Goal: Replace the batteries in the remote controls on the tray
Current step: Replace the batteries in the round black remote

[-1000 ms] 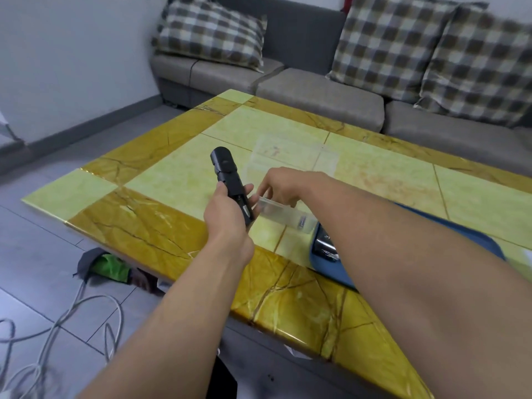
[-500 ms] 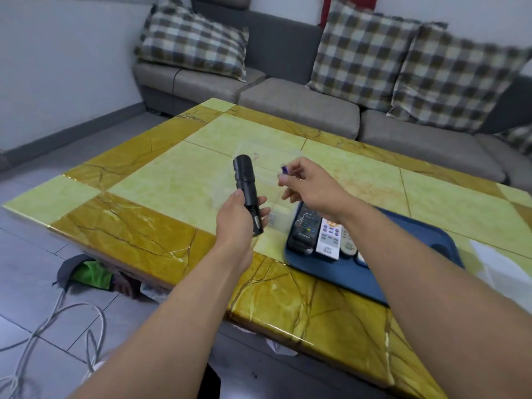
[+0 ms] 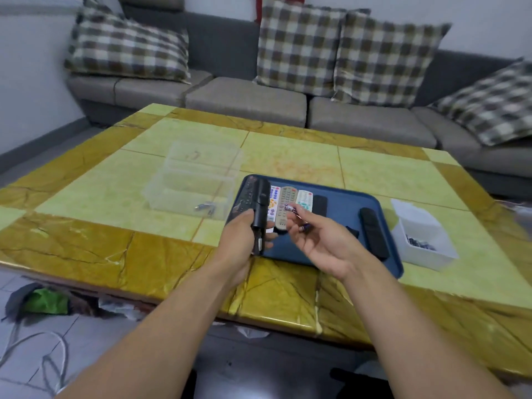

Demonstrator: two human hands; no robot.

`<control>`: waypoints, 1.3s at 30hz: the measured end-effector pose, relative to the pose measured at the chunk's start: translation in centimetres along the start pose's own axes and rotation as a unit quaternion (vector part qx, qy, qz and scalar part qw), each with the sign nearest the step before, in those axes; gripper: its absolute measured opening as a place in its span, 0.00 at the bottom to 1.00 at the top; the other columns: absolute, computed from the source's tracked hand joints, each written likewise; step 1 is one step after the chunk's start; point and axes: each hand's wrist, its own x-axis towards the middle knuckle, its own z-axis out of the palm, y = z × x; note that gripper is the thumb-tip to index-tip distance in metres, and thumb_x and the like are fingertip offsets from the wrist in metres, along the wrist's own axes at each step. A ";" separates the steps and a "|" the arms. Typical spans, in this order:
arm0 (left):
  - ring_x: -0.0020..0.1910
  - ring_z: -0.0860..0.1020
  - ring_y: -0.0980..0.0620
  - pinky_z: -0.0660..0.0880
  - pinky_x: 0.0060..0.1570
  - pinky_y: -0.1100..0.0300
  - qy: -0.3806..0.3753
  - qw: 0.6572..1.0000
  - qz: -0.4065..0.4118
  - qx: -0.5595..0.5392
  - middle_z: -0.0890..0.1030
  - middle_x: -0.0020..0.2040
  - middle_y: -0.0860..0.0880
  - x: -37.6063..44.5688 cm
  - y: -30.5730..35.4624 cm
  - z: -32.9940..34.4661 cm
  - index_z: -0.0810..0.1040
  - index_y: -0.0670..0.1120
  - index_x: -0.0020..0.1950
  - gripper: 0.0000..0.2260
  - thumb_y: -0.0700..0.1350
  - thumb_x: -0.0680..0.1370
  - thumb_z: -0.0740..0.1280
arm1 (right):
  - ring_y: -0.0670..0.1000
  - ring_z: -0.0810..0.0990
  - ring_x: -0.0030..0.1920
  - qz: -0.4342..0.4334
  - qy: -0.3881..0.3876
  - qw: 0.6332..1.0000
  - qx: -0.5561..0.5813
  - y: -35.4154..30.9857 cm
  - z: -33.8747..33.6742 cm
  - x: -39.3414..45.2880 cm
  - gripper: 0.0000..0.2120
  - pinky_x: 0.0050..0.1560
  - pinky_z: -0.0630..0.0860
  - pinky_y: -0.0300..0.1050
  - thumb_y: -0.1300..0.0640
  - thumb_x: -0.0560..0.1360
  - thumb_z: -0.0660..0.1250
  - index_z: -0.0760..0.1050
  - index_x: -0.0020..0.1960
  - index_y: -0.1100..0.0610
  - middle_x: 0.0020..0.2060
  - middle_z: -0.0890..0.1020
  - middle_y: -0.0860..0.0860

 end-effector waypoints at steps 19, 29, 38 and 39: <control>0.53 0.81 0.43 0.80 0.48 0.54 -0.118 0.982 -0.117 -0.091 0.82 0.61 0.37 1.2 -1.6 1.7 0.75 0.35 0.67 0.20 0.47 0.87 0.52 | 0.40 0.78 0.26 -0.226 0.031 0.840 -0.493 -0.2 -1.1 -2.2 0.08 0.30 0.70 0.31 0.56 0.78 0.71 0.74 0.51 0.58 0.42 0.85 0.53; 0.44 0.85 0.44 0.82 0.50 0.52 -0.155 0.966 -0.143 -0.147 0.84 0.51 0.37 -0.2 -1.3 1.8 0.75 0.35 0.67 0.19 0.46 0.87 0.52 | 0.43 0.81 0.36 -0.261 0.049 0.720 -0.642 0.2 -1.6 -1.4 0.06 0.39 0.78 0.47 0.45 0.74 0.73 0.81 0.45 0.46 0.34 0.83 0.43; 0.63 0.81 0.40 0.81 0.57 0.48 -0.157 0.965 -0.150 -0.146 0.81 0.62 0.35 -0.3 -1.0 1.6 0.73 0.35 0.70 0.20 0.47 0.87 0.52 | 0.45 0.83 0.43 -0.295 0.065 0.698 -0.649 1.7 -1.7 -0.8 0.10 0.45 0.80 0.52 0.41 0.72 0.73 0.85 0.52 0.40 0.46 0.87 0.43; 0.62 0.81 0.39 0.81 0.57 0.48 -0.152 0.965 -0.150 -0.149 0.81 0.62 0.34 -0.2 -1.1 1.5 0.73 0.34 0.70 0.21 0.47 0.87 0.52 | 0.44 0.83 0.44 -0.301 0.078 0.711 -0.630 2.0 -1.7 -0.8 0.10 0.46 0.80 0.51 0.42 0.71 0.75 0.85 0.51 0.41 0.45 0.87 0.42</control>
